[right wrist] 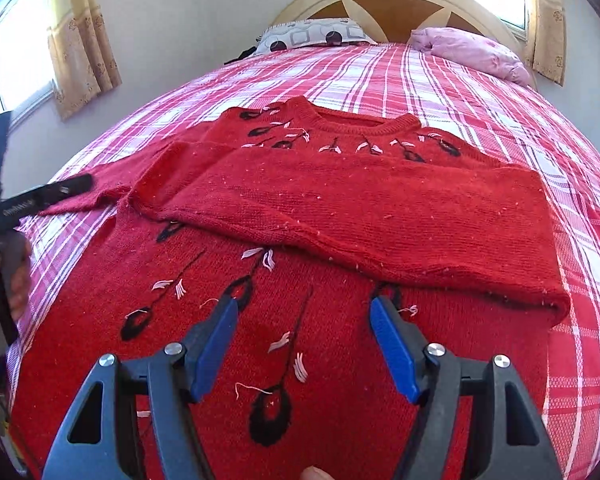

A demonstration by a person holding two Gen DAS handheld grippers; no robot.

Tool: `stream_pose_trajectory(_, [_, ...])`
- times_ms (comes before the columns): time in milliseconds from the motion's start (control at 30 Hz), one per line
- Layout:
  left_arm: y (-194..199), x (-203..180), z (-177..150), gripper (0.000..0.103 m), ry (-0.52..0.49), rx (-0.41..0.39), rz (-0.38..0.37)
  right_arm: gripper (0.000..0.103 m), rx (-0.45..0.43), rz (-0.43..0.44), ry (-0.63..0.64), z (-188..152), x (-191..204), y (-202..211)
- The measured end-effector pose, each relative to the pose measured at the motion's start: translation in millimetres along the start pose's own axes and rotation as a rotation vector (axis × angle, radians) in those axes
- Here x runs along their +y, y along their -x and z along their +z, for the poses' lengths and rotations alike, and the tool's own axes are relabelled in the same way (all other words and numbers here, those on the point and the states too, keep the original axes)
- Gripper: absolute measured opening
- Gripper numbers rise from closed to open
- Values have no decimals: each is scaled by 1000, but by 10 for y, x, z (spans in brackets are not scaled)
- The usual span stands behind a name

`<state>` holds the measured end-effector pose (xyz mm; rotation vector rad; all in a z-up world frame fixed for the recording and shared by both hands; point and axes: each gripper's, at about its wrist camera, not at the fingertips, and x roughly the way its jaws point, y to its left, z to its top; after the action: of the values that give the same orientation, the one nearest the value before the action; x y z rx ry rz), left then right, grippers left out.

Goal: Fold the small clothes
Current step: 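Open the left tool and release the sleeve onto the sweater, then grasp the other sleeve cuff with the left tool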

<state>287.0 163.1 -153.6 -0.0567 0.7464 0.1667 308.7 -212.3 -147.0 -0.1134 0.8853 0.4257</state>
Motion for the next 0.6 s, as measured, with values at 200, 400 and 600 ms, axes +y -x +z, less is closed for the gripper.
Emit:
stream_pose_trajectory(200, [43, 1108, -25, 98, 35, 31, 232, 70, -5, 3, 2, -12, 2, -10])
stream_pose_trajectory(400, [-63, 2134, -161, 67, 353, 123, 238, 74, -2, -4, 23, -22, 40, -23])
stream_pose_trajectory(600, [-263, 2530, -306, 38, 646, 181, 81, 74, -7, 2, 18, -28, 35, -18])
